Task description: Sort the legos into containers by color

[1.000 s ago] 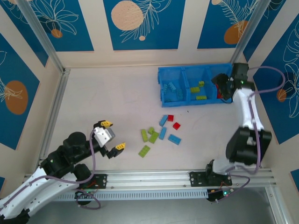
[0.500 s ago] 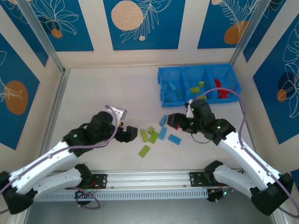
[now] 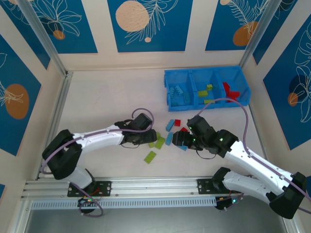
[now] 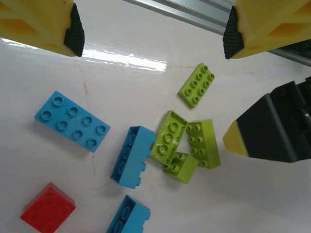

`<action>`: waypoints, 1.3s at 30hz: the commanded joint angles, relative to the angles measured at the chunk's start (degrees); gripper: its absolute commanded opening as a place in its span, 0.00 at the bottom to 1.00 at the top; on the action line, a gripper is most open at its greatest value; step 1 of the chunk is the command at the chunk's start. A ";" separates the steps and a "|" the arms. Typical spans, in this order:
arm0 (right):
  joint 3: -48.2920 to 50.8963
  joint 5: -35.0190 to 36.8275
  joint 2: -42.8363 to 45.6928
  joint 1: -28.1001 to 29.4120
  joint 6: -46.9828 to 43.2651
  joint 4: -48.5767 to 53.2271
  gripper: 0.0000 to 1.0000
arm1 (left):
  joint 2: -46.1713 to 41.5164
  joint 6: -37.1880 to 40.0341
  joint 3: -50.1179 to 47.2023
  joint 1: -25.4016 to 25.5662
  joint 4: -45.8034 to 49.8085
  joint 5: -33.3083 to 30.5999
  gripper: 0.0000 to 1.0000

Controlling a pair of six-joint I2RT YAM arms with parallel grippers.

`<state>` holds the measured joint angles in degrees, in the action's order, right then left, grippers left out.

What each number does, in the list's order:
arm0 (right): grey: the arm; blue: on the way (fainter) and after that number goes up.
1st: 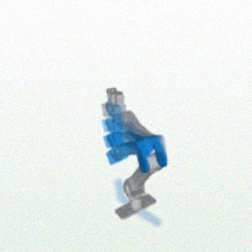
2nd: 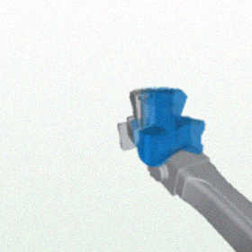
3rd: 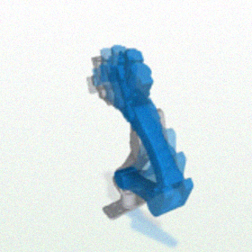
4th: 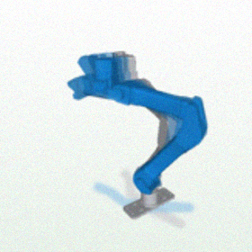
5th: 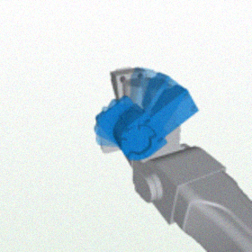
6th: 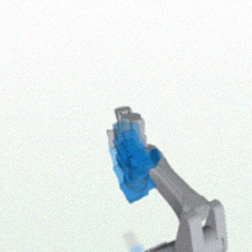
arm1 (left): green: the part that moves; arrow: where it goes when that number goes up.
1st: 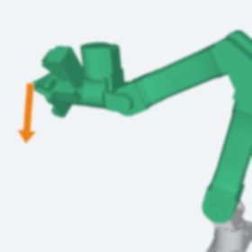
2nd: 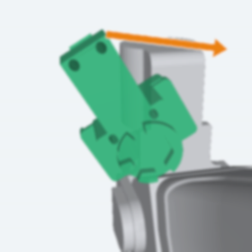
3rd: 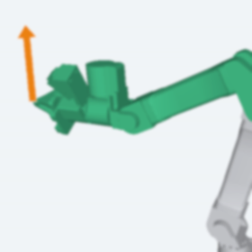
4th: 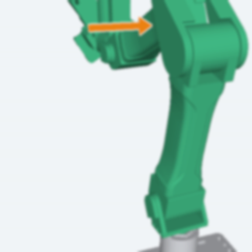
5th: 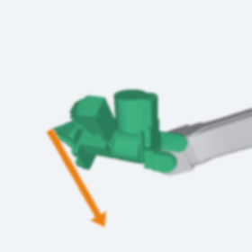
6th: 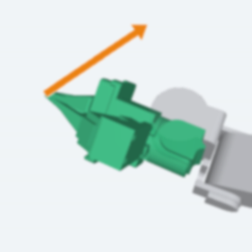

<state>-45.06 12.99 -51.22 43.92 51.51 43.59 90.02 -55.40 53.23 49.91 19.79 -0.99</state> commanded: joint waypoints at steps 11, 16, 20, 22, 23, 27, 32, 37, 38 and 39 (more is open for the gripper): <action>-0.59 2.30 4.57 0.41 1.69 3.04 0.78 | 7.31 -0.82 0.56 0.46 -2.83 4.25 0.35; -1.89 2.43 6.93 0.46 2.90 2.75 0.78 | 2.42 1.16 2.30 1.37 -1.74 5.97 0.22; -3.54 6.31 11.07 0.53 4.74 2.64 0.78 | -1.43 5.89 11.70 6.68 2.69 1.23 0.20; -4.62 11.52 13.08 0.55 6.81 4.41 0.78 | 0.86 9.10 18.27 8.53 3.92 -1.49 0.20; -5.10 14.79 14.18 0.63 8.92 5.79 0.78 | 3.04 10.26 21.83 8.86 3.87 -2.84 0.20; -4.80 22.71 18.53 0.66 12.74 7.37 0.77 | 15.58 17.34 37.03 8.80 1.86 -8.79 0.17; -4.68 24.62 20.45 0.86 13.32 8.75 0.77 | 36.40 29.24 65.74 7.91 2.32 -11.27 0.14; -5.27 24.57 20.63 1.06 13.19 10.59 0.77 | 54.98 34.36 94.55 5.53 5.87 -11.09 0.14; -4.77 24.36 20.72 1.08 12.97 10.26 0.77 | 57.46 34.44 98.32 5.02 5.29 -10.77 0.14; -4.17 24.15 20.64 1.12 12.47 9.64 0.77 | 59.09 34.76 100.26 4.60 4.03 -10.30 0.13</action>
<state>-48.88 34.79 -31.29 44.38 63.24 52.86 145.99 -25.17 145.69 56.38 22.83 -10.20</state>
